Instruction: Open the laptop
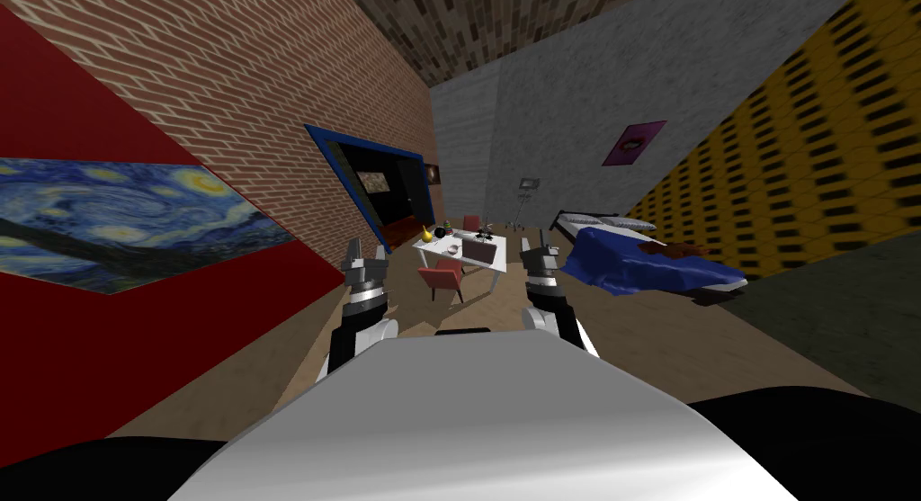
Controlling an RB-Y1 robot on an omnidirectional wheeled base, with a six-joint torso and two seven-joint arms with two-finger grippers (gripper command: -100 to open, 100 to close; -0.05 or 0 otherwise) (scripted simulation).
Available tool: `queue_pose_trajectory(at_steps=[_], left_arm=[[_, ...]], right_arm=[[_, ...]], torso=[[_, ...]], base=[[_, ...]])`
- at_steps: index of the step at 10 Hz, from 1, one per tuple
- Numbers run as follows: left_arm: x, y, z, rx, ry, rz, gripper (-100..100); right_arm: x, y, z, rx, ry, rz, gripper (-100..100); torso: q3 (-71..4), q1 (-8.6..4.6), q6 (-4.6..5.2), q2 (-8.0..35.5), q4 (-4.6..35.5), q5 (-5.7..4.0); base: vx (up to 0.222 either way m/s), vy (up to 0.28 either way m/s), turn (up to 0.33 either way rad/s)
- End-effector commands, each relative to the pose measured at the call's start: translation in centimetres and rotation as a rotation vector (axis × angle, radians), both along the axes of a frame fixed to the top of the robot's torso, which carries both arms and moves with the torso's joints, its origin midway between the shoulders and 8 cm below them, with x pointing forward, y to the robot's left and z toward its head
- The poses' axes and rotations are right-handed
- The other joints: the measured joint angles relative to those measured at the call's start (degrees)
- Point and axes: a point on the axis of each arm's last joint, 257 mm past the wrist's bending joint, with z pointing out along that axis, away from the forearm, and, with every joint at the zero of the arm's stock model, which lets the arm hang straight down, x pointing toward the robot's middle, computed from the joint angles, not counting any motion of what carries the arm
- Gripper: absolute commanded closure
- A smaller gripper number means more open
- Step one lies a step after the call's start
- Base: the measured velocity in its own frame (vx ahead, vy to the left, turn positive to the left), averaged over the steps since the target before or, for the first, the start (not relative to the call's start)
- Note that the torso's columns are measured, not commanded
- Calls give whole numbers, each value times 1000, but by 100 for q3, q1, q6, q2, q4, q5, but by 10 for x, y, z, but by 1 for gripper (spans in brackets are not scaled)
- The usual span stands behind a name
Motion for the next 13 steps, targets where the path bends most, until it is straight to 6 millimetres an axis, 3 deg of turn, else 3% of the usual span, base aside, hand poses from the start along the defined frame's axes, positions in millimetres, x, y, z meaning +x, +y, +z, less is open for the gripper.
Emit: queue_pose_trajectory(at_steps=[1, 9, 10, 13], left_arm=[[0, 0, 0, 0, 0, 0, 0], [0, 0, 0, 0, 0, 0, 0], [0, 0, 0, 0, 0, 0, 0], [0, 0, 0, 0, 0, 0, 0]], right_arm=[[0, 0, 0, 0, 0, 0, 0], [0, 0, 0, 0, 0, 0, 0], [4, -4, -8, -68, 31, -22, -100], [11, -20, -27, -200, 97, -94, -100]], torso=[[-467, 0, 0, 232, 235, 0], [-7073, 0, 0, 3539, 3537, 0], [-7919, 0, 0, 3962, 3960, 0], [-8451, 18, 0, 4223, 4222, 6]], base=[[0, 0, 0], [0, 0, 0], [17, 34, 57], [3, 101, 73]])
